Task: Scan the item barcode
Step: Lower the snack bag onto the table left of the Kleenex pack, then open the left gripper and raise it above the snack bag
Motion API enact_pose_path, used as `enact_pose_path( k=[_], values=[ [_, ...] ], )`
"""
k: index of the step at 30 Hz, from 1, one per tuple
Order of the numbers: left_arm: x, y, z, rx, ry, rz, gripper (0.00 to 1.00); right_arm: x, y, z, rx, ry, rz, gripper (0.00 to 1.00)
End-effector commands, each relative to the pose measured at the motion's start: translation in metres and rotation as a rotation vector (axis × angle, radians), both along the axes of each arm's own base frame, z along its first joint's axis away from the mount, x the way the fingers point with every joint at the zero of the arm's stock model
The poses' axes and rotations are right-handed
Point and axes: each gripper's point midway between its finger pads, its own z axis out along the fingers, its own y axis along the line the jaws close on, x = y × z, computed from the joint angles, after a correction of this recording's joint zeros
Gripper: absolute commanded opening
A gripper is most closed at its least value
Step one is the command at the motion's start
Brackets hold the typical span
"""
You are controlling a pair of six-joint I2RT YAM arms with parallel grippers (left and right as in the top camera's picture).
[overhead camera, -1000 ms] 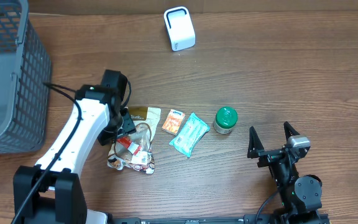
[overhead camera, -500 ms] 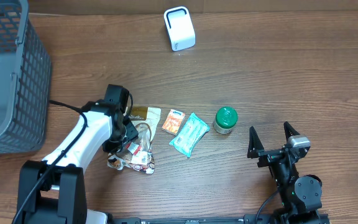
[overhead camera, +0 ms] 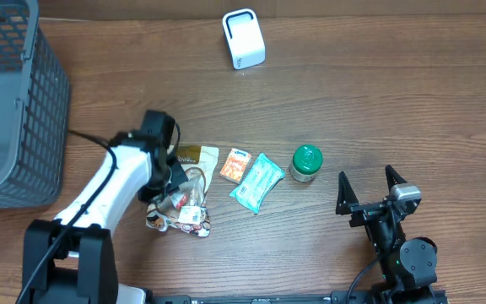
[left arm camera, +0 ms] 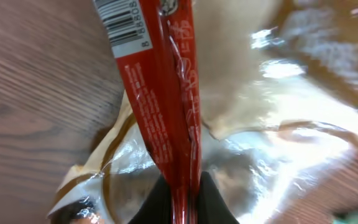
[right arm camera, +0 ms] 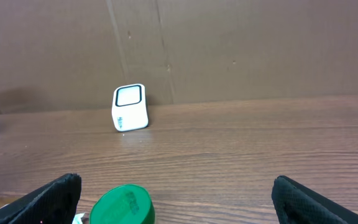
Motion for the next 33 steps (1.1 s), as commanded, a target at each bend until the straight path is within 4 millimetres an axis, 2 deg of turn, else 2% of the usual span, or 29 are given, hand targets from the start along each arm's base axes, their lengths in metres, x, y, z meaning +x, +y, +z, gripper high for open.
enact_pose_path(
  k=[1, 3, 5, 8, 12, 17, 23, 28, 33],
  values=[
    [0.024, 0.008, 0.037, 0.061, -0.068, -0.093, 0.04, 0.000, -0.002, -0.002, -0.002, -0.003, -0.009, 1.00],
    [0.021, 0.013, 0.048, 0.093, -0.046, -0.131, 0.04, 0.000, -0.002, -0.002, -0.002, -0.003, -0.009, 1.00],
    [0.016, 0.011, 0.050, 0.085, -0.021, -0.228, 0.04, 0.000, -0.002, -0.002, -0.002, -0.003, -0.009, 1.00],
    [0.004, 0.002, 0.043, 0.067, 0.020, -0.409, 0.04, 0.000, -0.002, -0.002, -0.002, -0.003, -0.009, 1.00],
    [-0.008, -0.009, 0.025, 0.075, 0.044, -0.536, 0.04, 0.000, -0.002, -0.002, -0.003, -0.003, -0.009, 1.00],
    [-0.023, -0.017, -0.005, 0.079, 0.051, -0.580, 0.04, 0.000, -0.002, -0.002, -0.002, -0.003, -0.009, 1.00],
    [-0.040, -0.006, -0.032, 0.115, 0.074, -0.560, 0.04, 0.000, -0.002, -0.002, -0.002, -0.003, -0.009, 1.00],
    [-0.039, -0.011, -0.047, 0.084, 0.028, -0.552, 0.04, 0.000, -0.002, -0.002, -0.003, -0.003, -0.009, 1.00],
    [-0.026, -0.020, -0.050, 0.058, -0.038, -0.536, 0.05, 0.000, -0.002, -0.002, -0.003, -0.003, -0.009, 1.00]
  ],
)
